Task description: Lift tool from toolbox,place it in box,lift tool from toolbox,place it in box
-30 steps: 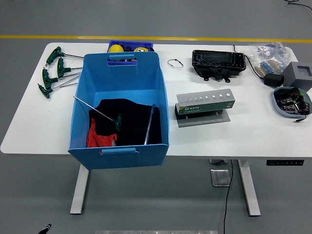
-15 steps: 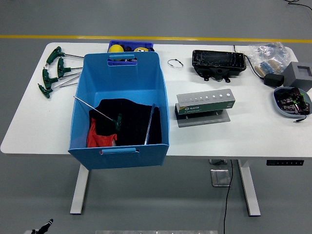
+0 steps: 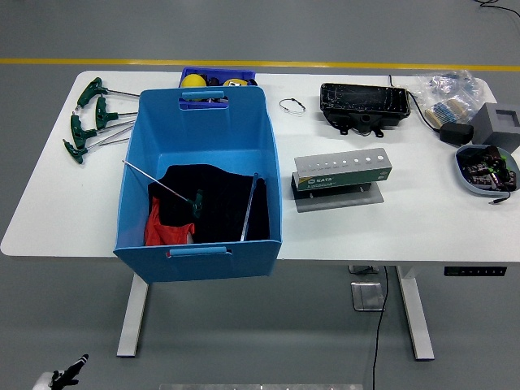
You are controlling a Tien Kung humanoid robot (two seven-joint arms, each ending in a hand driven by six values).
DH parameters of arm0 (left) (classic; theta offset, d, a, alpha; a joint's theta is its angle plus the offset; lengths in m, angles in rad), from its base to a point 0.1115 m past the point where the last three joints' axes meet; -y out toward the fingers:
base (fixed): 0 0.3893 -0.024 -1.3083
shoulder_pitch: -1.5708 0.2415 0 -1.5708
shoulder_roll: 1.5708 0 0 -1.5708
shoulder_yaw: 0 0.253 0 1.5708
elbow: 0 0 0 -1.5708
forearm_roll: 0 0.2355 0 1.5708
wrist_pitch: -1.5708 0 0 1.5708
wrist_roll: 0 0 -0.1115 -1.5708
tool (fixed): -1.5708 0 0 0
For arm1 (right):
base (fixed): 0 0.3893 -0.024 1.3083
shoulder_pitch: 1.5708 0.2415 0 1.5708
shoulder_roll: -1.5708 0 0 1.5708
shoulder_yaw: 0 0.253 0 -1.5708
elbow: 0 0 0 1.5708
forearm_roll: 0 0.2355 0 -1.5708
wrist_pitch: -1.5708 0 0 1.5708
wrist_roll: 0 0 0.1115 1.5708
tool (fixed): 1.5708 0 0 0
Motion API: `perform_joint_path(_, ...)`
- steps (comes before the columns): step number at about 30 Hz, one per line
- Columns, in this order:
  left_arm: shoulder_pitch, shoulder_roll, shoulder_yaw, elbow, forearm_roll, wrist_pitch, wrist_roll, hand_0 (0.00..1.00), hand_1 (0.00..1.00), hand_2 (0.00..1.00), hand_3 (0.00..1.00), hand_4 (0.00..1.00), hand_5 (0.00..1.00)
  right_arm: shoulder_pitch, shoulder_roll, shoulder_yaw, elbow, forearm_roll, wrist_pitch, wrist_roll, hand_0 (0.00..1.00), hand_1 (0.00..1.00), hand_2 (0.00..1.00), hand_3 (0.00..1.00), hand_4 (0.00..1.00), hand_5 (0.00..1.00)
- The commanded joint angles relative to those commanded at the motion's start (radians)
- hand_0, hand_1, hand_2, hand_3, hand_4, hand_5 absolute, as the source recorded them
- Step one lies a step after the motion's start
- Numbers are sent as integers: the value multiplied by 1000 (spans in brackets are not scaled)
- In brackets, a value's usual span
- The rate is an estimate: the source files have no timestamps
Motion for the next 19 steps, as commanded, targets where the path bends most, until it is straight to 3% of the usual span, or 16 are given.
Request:
perform_joint_path(10, -9, 8, 67, 0, -68, 2, -12, 713, 754, 786, 766, 769, 757, -7, 6, -2, -2, 13, -31, 21, 887, 845, 853, 870, 998, 998)
perform_joint_path(19, -15, 8, 78, 0, -74, 2, -10, 714, 754, 790, 767, 768, 759, -7, 4, 1, 2, 16, -36, 21, 884, 845, 852, 868, 998, 998)
